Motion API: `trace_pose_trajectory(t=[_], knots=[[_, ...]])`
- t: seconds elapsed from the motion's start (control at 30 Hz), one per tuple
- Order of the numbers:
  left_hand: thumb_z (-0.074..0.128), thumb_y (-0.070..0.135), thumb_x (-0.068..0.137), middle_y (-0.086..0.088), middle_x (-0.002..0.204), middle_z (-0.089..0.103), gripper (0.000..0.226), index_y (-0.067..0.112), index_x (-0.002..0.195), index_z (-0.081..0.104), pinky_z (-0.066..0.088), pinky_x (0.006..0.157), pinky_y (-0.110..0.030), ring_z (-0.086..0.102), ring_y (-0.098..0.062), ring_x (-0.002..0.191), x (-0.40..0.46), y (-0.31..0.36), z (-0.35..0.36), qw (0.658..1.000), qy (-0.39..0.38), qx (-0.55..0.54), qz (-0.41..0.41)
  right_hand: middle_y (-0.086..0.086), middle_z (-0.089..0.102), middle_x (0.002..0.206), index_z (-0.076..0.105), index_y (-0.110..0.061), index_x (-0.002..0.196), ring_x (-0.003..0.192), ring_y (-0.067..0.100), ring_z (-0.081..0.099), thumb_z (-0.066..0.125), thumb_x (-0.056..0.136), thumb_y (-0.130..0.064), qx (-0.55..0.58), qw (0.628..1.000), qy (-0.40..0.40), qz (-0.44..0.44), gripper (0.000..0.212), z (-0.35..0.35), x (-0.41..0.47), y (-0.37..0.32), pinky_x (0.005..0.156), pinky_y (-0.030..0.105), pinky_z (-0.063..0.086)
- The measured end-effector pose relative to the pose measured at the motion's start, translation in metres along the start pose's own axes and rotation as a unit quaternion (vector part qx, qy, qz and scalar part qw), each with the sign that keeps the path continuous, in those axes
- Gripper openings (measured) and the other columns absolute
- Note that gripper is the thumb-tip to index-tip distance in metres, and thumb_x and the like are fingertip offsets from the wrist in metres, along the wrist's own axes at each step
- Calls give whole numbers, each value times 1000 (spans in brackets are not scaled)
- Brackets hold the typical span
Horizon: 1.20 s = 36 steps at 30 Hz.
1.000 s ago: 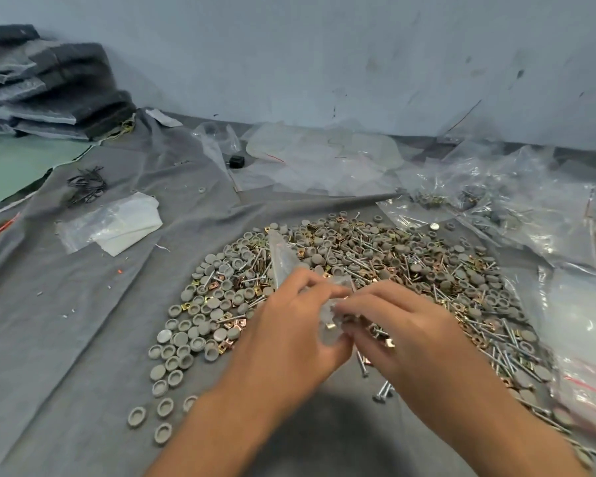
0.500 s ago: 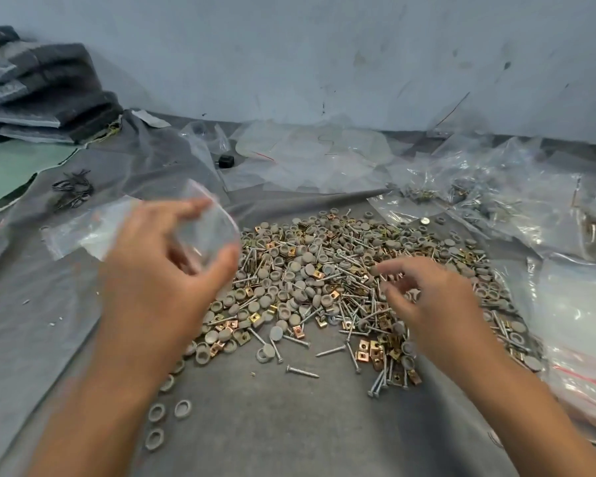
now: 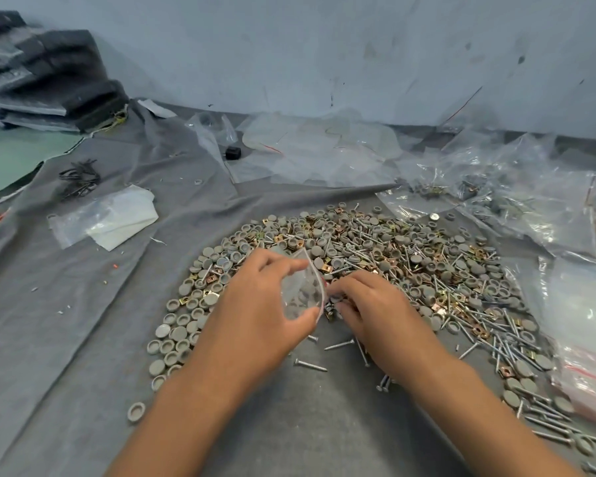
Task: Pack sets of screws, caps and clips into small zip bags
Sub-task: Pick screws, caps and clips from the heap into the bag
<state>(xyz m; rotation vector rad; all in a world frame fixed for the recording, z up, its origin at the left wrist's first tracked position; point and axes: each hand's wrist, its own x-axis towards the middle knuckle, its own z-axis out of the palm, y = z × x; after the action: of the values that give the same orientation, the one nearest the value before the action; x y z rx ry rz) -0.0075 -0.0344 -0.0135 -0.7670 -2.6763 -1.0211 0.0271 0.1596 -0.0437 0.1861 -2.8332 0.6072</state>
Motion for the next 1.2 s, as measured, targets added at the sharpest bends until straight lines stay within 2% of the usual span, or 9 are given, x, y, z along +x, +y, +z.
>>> trace_pose_trajectory(t=[0.17, 0.3, 0.37, 0.47, 0.67, 0.8, 0.97, 1.07, 1.2], knots=[[77, 47, 78, 25, 113, 45, 61, 37, 135, 59, 32, 81, -2, 48, 6, 101, -1, 2, 4, 1000, -15, 0, 1, -17, 60, 105, 68, -22, 121, 87, -3, 56, 70, 93, -16, 88, 992, 91, 24, 28, -15, -3, -1, 81, 5, 40], [79, 43, 77, 21, 112, 45, 59, 32, 132, 61, 40, 83, -12, 46, 5, 98, 0, 4, 6, 1000, -19, 2, 11, -15, 59, 105, 67, -25, 113, 87, -4, 59, 70, 93, -17, 136, 967, 193, -95, 21, -29, -9, -23, 78, 5, 39], [77, 40, 78, 18, 113, 47, 52, 29, 127, 64, 47, 87, -23, 48, 3, 98, 0, 8, 7, 1000, -21, -6, 19, -12, 60, 108, 68, -22, 112, 87, -2, 58, 71, 92, -17, 130, 967, 181, -123, 20, -27, -11, -33, 80, 9, 42], [73, 32, 78, 17, 116, 50, 51, 28, 128, 65, 51, 91, -31, 54, 1, 102, -2, 11, 8, 1000, -7, -20, 20, -13, 61, 107, 70, -21, 110, 85, -2, 55, 72, 89, -25, 106, 981, 141, -80, 22, -18, -12, -37, 80, 19, 48], [77, 45, 77, 18, 118, 49, 64, 30, 137, 58, 44, 79, -13, 53, 0, 88, 1, -1, -6, 1000, 4, -13, 0, -25, 58, 98, 67, -33, 99, 87, -6, 55, 64, 92, -36, 95, 983, 156, 17, 8, -23, -10, -9, 78, 14, 44], [78, 36, 78, 17, 117, 57, 50, 36, 126, 62, 41, 59, -10, 53, -3, 60, 10, -21, -34, 991, 90, -91, -40, -24, 54, 117, 62, -38, 119, 113, 2, 48, 63, 96, -37, 3, 998, 43, 54, 23, -8, -8, 9, 100, 30, 45], [80, 27, 77, 16, 115, 55, 50, 34, 123, 60, 42, 59, -7, 59, -7, 62, 9, -17, -33, 994, 83, -74, -18, -13, 55, 136, 58, -28, 140, 122, 15, 44, 67, 95, -27, -67, 997, 1, -43, 47, 9, 2, 1, 104, 32, 42], [80, 29, 77, 18, 114, 52, 53, 29, 127, 63, 41, 66, -5, 61, -4, 66, 7, -14, -23, 996, 58, -61, -8, -9, 60, 125, 63, -25, 132, 114, 18, 51, 72, 92, -22, -81, 996, 0, -38, 41, 15, 3, -1, 96, 36, 48], [82, 32, 77, 20, 114, 51, 54, 28, 128, 64, 40, 69, -6, 61, -5, 66, 7, -14, -16, 997, 38, -64, 7, -12, 59, 107, 68, -26, 109, 101, 10, 51, 72, 92, -20, 21, 999, 28, -3, 19, 14, 1, 3, 85, 22, 40]])
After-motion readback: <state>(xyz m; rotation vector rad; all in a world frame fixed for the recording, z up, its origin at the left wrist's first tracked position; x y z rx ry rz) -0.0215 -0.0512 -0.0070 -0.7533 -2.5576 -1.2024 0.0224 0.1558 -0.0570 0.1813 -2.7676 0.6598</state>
